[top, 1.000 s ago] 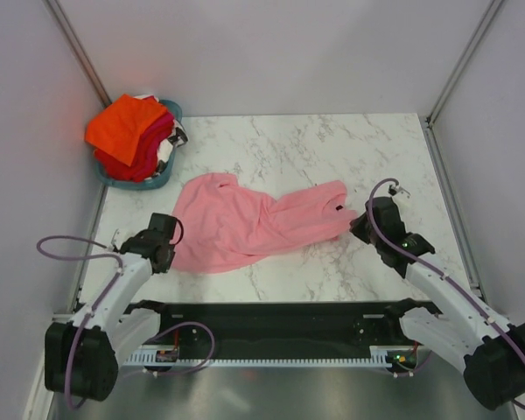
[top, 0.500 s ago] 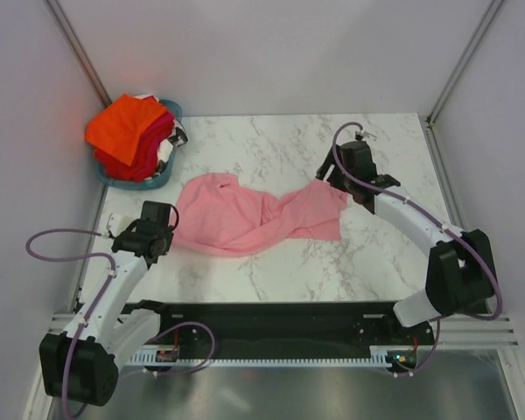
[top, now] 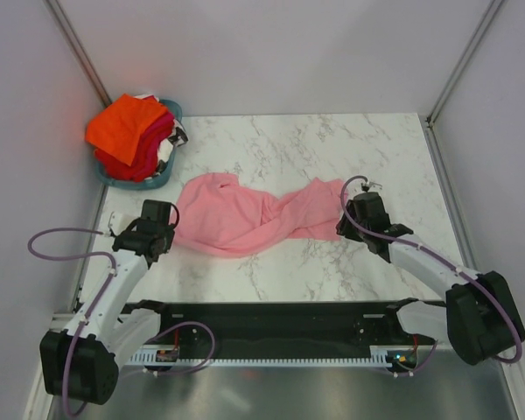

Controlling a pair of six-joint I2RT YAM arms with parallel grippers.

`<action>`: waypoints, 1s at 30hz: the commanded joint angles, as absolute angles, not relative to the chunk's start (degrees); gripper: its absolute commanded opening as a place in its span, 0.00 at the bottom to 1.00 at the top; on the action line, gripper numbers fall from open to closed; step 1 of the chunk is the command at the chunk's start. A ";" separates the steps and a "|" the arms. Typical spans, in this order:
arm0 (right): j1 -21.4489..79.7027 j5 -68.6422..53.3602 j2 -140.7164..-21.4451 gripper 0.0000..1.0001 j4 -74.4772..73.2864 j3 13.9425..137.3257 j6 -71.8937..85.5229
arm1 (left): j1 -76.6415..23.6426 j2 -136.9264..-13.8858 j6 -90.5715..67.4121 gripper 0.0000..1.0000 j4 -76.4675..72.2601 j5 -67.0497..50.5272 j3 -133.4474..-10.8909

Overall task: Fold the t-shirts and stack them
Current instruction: Flatten the tshirt out

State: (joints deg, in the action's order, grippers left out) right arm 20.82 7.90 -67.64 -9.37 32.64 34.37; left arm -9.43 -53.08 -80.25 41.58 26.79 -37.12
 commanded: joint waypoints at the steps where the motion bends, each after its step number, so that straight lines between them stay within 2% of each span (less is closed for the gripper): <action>1: 20.74 5.89 -71.53 0.45 -5.28 32.52 32.96 | -9.14 -53.52 -79.81 0.02 39.64 27.25 -36.56; 10: 20.74 4.48 -78.75 0.41 -1.06 30.94 35.07 | -9.14 -54.32 -79.37 0.02 39.20 25.66 -35.51; 13: 20.74 3.26 -80.15 0.30 -0.79 30.94 35.33 | -9.14 -54.32 -79.10 0.02 39.20 26.01 -35.42; 16: 20.74 0.09 -79.63 0.02 -1.66 31.72 34.80 | -9.14 -53.88 -78.93 0.02 39.11 26.54 -35.42; 17: 20.74 -1.39 -77.80 0.00 -4.02 32.25 34.89 | -9.14 -53.79 -78.75 0.02 39.11 26.89 -35.51; 20: 20.66 -1.94 -70.79 0.00 -8.76 36.10 34.37 | -9.14 -53.26 -78.49 0.02 39.11 27.07 -35.68; 23: 20.31 2.97 -65.06 0.00 -15.00 42.59 33.23 | -9.14 -53.61 -78.57 0.02 38.67 26.11 -36.56; 30: 17.06 7.03 -63.28 0.00 -21.35 59.39 32.08 | -9.05 -55.55 -77.08 0.02 38.76 26.10 -45.34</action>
